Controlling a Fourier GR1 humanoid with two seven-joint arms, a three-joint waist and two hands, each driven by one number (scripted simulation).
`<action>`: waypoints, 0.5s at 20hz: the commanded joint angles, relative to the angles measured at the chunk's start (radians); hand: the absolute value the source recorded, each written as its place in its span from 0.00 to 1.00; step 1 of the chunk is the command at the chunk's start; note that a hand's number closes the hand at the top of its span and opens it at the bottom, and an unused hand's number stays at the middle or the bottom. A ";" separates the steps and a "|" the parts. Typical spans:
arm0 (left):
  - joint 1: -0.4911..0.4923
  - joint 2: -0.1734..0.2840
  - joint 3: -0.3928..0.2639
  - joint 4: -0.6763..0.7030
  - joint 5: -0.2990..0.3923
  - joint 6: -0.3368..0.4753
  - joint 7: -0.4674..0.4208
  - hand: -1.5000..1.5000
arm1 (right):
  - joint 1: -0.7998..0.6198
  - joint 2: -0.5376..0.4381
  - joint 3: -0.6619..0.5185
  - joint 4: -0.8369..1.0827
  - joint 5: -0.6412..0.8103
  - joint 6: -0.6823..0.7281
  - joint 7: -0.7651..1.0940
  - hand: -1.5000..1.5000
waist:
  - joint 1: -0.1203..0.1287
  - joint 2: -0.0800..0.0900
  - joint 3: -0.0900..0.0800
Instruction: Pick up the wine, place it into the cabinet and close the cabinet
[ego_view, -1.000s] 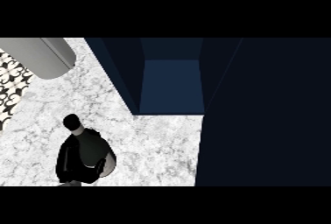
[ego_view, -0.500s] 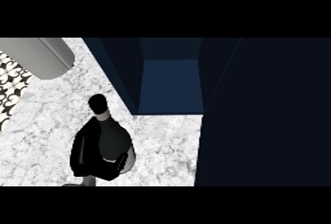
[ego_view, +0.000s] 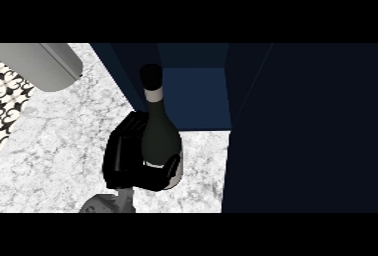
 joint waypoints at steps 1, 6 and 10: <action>-0.144 0.000 -0.021 0.052 0.028 0.133 0.066 1.00 | 0.006 0.012 -0.014 -0.153 -0.069 -0.011 0.047 0.00 | -0.001 0.003 -0.001; -0.233 0.000 -0.053 0.175 0.022 0.222 0.061 1.00 | 0.025 -0.005 -0.033 -0.177 -0.124 0.018 0.074 0.00 | -0.008 0.004 0.000; -0.308 0.000 0.018 0.271 0.030 0.202 0.067 1.00 | 0.049 0.001 -0.045 -0.184 -0.131 0.028 0.067 0.00 | -0.007 0.004 -0.001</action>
